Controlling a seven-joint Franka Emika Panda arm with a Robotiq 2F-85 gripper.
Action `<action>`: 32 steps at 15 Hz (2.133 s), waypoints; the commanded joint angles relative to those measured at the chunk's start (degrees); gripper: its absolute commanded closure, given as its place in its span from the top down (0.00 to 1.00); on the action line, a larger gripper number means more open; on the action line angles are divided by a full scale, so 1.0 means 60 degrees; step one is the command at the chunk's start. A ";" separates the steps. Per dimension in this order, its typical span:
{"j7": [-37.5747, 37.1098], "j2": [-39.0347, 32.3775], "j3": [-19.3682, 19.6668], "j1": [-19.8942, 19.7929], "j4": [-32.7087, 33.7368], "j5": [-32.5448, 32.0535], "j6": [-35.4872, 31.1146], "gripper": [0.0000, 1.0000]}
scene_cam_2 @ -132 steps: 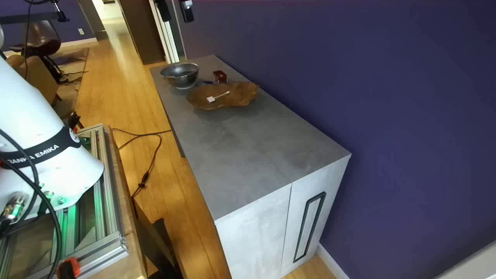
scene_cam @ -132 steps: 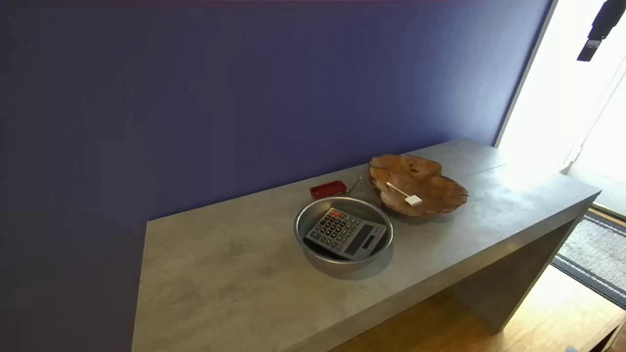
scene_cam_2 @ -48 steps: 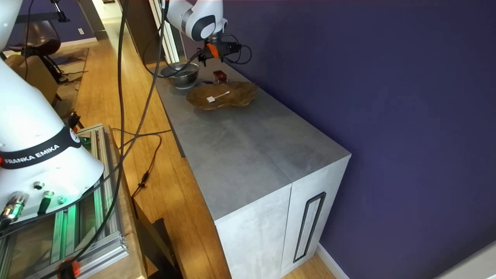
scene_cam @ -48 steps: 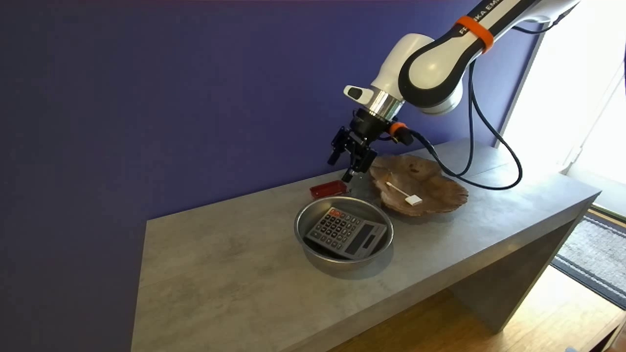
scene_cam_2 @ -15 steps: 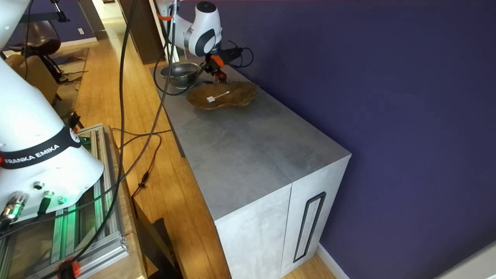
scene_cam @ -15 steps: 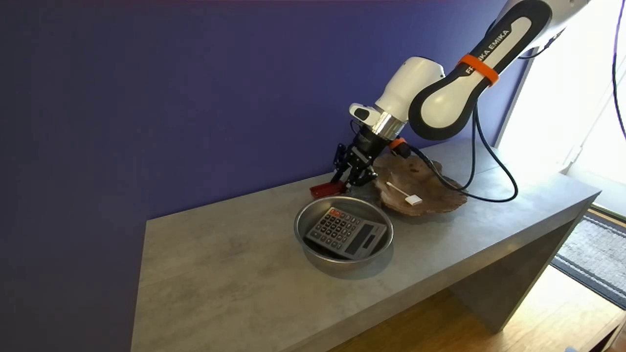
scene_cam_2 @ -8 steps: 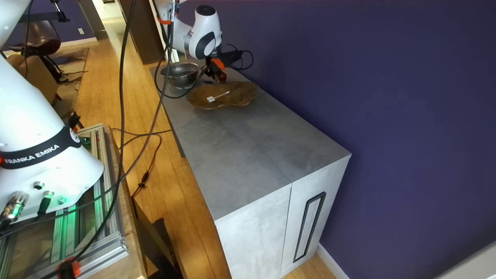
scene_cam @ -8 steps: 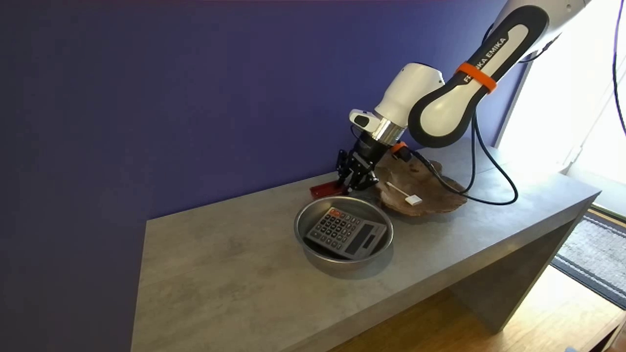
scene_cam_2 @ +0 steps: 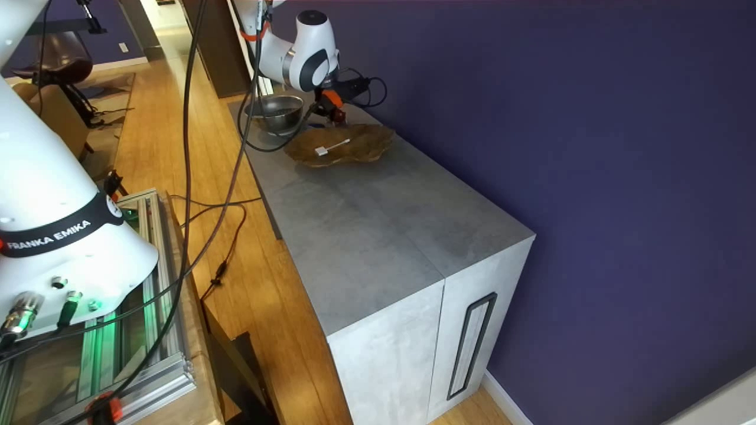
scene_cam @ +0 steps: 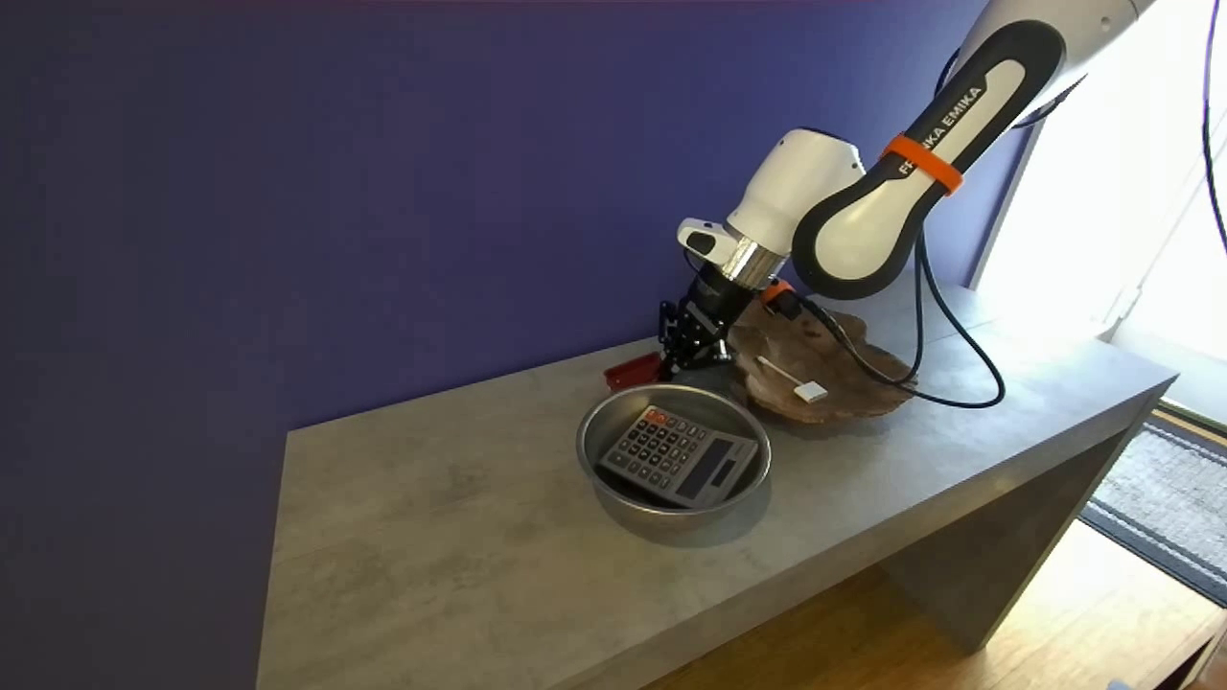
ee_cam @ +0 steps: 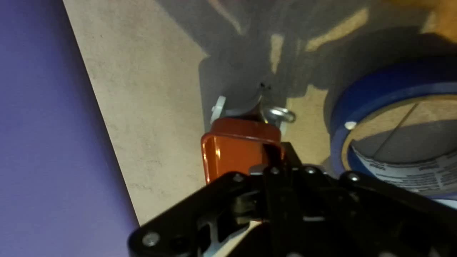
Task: Move the toy cart to the right
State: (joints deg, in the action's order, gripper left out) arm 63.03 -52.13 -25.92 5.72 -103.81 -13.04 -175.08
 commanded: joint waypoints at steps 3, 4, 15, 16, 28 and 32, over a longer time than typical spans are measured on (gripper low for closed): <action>-0.0455 0.0009 -0.0117 -0.0078 0.0066 -0.0141 -0.0238 0.01; -0.0520 0.0144 -0.0287 -0.0255 -0.0104 -0.0095 -0.0390 0.01; -0.3160 0.4771 0.2641 0.0298 -0.3810 -0.0464 -0.0198 0.01; -0.3138 0.5259 0.2633 0.0187 -0.4360 -0.0614 0.0248 0.01; -0.1528 0.6450 0.1087 -0.1072 -0.6316 0.0842 0.1080 0.01; -0.2383 0.6912 0.1902 -0.1672 -0.6479 0.1299 0.1333 0.01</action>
State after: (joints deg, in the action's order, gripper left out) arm 50.20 -13.39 -17.86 -2.04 -141.57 -7.08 -168.29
